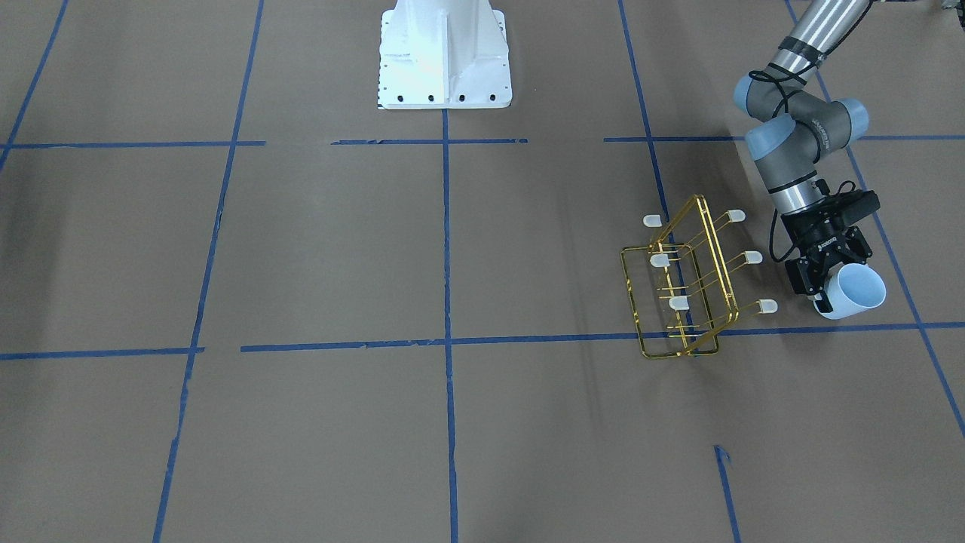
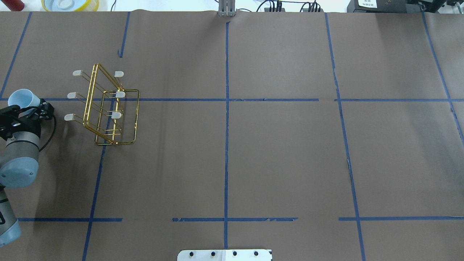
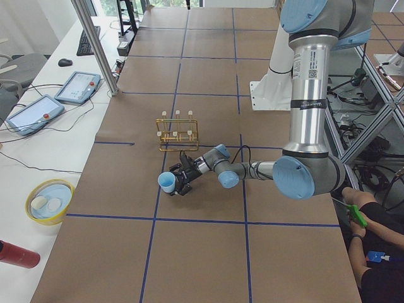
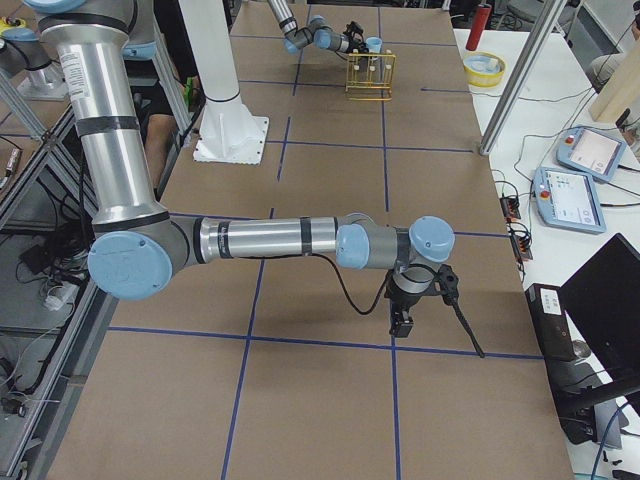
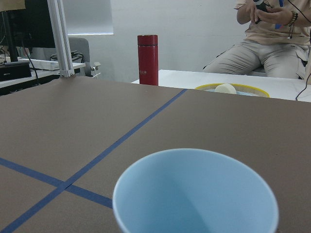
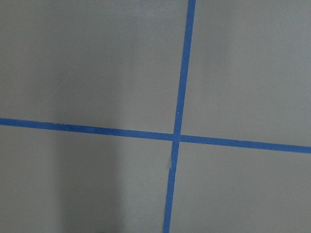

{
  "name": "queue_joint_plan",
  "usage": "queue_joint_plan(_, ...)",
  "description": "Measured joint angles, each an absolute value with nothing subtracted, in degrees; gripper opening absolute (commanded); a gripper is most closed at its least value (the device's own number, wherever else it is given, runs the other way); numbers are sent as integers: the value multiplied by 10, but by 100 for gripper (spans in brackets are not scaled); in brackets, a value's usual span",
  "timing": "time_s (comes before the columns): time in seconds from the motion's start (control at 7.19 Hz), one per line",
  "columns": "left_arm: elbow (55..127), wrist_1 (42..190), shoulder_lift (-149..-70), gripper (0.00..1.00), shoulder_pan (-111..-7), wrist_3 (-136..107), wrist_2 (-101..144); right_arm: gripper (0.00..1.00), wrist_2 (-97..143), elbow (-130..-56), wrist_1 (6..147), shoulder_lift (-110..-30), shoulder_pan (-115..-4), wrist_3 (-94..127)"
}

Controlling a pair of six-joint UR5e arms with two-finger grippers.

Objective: Hang cup on cup holder
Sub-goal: 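Lift the light-blue cup with the left gripper off the table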

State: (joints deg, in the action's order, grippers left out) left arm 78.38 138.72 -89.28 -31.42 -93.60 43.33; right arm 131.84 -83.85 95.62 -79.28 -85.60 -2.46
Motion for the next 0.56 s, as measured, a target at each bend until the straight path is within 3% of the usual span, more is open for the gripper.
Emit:
queue_joint_plan(0.14,783,1387,-895,17,-315,-936,433,100,1318,-838,956,-793,-856,-25)
queue_joint_plan(0.28,782,1386,-895,0,-317,-935,433,100,1318,-838,956,-793,-856,-25)
queue_joint_plan(0.56,784,1388,-896,0,-334,-924,438,100,1318,-838,956,-793,-856,-25)
